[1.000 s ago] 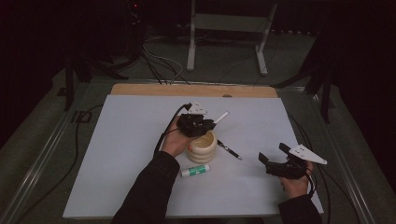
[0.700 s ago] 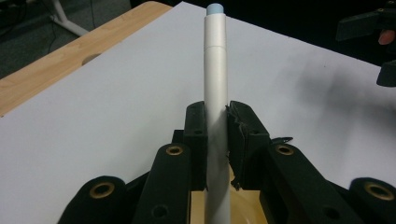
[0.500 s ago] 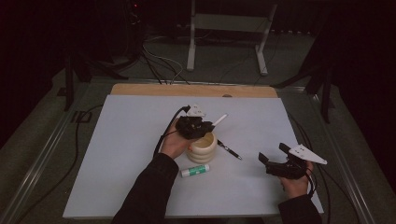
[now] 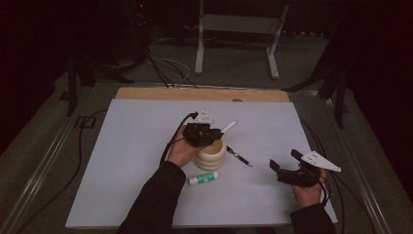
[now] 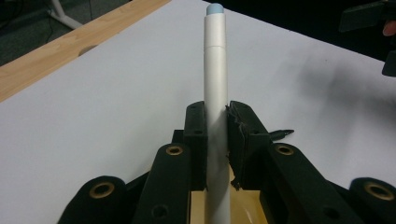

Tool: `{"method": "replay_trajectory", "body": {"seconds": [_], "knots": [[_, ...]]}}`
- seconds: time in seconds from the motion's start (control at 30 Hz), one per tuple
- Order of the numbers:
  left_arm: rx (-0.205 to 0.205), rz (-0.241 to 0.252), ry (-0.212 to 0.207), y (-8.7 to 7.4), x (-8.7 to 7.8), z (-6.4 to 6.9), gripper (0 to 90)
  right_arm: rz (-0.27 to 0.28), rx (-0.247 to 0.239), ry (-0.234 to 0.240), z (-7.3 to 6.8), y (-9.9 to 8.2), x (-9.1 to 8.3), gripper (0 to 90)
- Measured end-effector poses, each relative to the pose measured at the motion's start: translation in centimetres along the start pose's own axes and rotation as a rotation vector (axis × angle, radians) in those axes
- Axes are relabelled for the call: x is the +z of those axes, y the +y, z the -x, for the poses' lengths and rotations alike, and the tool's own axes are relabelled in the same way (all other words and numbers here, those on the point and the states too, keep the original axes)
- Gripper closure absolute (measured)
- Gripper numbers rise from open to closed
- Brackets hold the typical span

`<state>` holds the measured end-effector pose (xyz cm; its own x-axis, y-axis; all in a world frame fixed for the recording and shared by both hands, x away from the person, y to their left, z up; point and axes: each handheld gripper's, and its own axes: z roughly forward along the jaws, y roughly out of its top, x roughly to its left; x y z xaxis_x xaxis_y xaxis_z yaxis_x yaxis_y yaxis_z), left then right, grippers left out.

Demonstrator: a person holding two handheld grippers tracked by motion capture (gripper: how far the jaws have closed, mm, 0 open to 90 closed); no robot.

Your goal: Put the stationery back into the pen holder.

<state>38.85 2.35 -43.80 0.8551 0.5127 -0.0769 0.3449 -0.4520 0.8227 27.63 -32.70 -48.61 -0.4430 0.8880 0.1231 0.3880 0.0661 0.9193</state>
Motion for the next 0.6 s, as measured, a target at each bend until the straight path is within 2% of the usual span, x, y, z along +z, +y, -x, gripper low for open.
{"method": "replay_trajectory", "body": {"seconds": [0.6], "knots": [[0.002,-0.01,-0.007,-0.36,0.23,0.01,78.6,0.0,0.0,-0.001,0.0,0.0,0.0,0.0]]}}
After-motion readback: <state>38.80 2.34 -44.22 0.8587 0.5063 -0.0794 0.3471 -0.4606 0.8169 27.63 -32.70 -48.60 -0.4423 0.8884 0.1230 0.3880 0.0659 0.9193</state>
